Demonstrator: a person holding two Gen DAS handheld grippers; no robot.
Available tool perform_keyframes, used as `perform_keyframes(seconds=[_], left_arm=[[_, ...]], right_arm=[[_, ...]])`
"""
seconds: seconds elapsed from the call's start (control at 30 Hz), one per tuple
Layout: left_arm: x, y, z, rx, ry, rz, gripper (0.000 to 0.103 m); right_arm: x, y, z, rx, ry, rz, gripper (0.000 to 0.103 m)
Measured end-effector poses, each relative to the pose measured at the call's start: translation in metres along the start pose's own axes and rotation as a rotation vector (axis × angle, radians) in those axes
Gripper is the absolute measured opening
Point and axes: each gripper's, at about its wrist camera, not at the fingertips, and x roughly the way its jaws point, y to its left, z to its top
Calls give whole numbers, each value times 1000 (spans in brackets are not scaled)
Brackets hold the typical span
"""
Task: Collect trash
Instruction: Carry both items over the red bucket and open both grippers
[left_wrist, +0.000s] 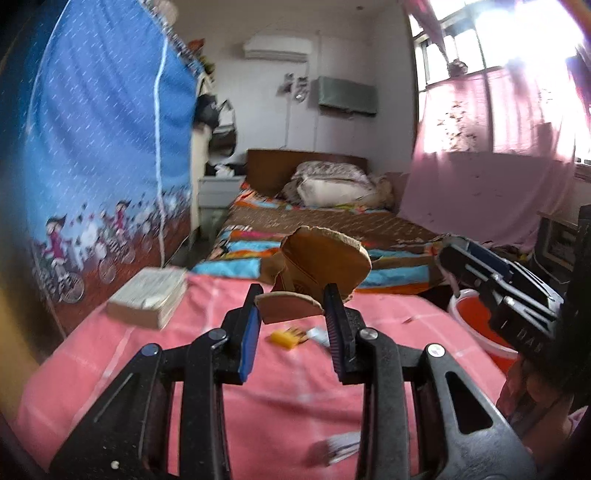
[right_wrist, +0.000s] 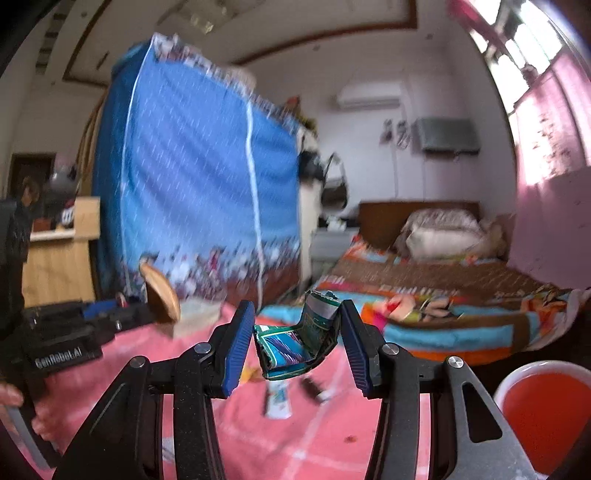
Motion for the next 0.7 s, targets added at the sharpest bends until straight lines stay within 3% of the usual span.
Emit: perform_keyframes(seconds=[0.3,0.7], left_arm=[[13,-70,31,107,-75,-146,39],[58,-174,40,160,69,-409,39]], right_arm=[[-50,-56,19,54,-137,-209,45],[-92,-121,4,107,-125,-453,45]])
